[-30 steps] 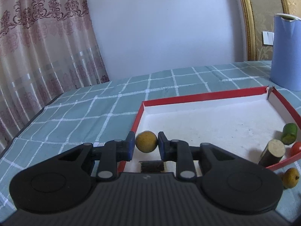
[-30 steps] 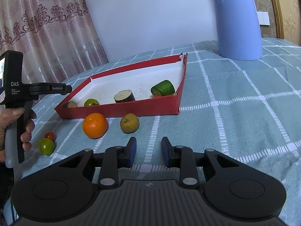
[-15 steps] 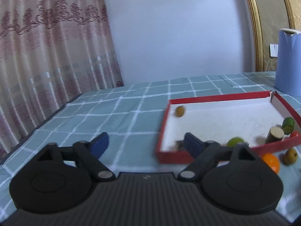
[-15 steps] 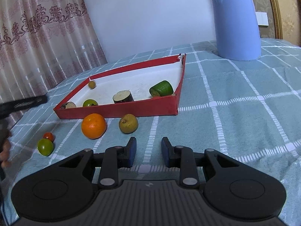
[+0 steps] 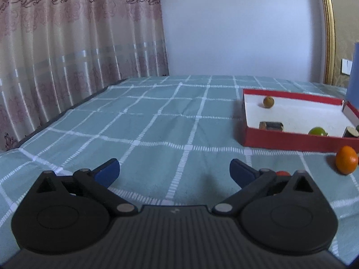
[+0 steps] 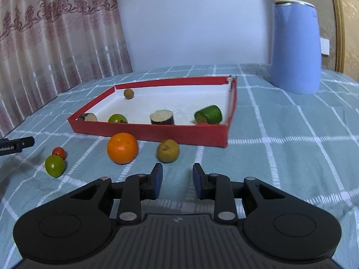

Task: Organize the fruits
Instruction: 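Move the right gripper toward the small yellow-green pear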

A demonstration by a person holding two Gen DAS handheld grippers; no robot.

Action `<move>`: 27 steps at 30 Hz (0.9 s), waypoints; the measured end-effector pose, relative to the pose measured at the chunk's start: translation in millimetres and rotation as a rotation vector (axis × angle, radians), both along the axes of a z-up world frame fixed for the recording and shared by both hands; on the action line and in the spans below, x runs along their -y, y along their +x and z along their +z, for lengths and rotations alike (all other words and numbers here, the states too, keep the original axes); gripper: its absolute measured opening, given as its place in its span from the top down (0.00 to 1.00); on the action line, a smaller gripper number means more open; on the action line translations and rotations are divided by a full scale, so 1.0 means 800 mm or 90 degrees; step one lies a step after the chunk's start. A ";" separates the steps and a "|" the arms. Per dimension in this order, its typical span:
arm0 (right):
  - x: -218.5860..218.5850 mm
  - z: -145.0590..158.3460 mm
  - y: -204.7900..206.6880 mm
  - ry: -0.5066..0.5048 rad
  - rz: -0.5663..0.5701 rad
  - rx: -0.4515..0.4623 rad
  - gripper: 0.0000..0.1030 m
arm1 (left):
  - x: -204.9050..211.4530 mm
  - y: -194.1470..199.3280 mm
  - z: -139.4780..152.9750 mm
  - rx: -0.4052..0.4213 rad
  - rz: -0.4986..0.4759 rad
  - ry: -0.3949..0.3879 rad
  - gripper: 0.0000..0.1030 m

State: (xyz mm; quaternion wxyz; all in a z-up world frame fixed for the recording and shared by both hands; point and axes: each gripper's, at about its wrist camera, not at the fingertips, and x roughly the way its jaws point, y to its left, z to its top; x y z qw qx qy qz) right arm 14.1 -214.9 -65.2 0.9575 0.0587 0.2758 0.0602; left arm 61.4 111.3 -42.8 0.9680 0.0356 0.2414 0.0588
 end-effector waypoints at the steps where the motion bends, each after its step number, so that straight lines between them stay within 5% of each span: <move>1: -0.002 0.001 0.002 -0.004 0.002 0.000 0.73 | -0.001 0.002 -0.003 -0.006 -0.004 -0.002 0.00; 10: -0.019 0.014 0.031 -0.054 0.013 -0.002 0.73 | -0.015 0.009 -0.007 -0.033 0.025 -0.036 0.00; 27: -0.025 0.002 0.057 -0.041 0.029 -0.025 0.71 | -0.005 0.010 -0.007 -0.030 0.025 -0.005 0.00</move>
